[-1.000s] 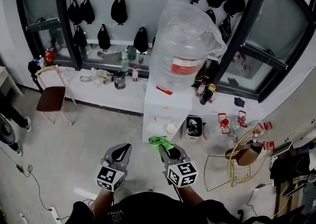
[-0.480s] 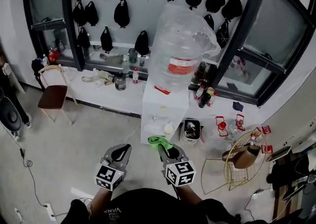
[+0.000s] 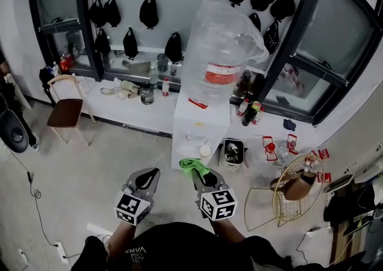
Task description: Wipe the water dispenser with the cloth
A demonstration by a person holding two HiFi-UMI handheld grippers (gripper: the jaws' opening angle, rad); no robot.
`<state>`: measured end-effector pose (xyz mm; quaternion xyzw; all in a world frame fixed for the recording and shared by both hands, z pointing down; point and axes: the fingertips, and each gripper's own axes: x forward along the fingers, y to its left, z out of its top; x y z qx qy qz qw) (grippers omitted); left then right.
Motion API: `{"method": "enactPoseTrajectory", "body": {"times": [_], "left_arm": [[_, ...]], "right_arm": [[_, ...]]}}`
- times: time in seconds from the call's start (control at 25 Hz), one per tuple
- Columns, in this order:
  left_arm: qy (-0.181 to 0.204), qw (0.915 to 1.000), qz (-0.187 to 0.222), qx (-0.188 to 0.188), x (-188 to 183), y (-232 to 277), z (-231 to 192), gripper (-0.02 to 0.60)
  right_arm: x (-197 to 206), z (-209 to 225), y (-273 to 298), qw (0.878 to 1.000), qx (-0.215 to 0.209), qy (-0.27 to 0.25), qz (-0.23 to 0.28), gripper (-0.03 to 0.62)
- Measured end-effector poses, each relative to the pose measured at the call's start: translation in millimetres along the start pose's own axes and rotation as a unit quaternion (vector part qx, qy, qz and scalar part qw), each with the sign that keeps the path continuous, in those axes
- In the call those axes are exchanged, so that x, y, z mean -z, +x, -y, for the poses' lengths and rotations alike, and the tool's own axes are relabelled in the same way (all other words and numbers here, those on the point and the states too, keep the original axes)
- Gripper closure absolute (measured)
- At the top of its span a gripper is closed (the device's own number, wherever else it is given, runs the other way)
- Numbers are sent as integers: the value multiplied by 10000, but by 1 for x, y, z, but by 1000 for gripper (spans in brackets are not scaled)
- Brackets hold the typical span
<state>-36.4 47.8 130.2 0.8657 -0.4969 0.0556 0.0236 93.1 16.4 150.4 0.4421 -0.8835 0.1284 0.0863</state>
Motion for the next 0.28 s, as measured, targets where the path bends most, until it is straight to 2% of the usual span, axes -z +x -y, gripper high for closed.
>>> {"method": "enactPoseTrajectory", "body": {"times": [0.28], "left_arm": [[-5, 10000, 27, -35, 4, -3, -7, 583]], "right_arm": [[2, -5, 5, 10000, 15, -28, 8, 516]]}}
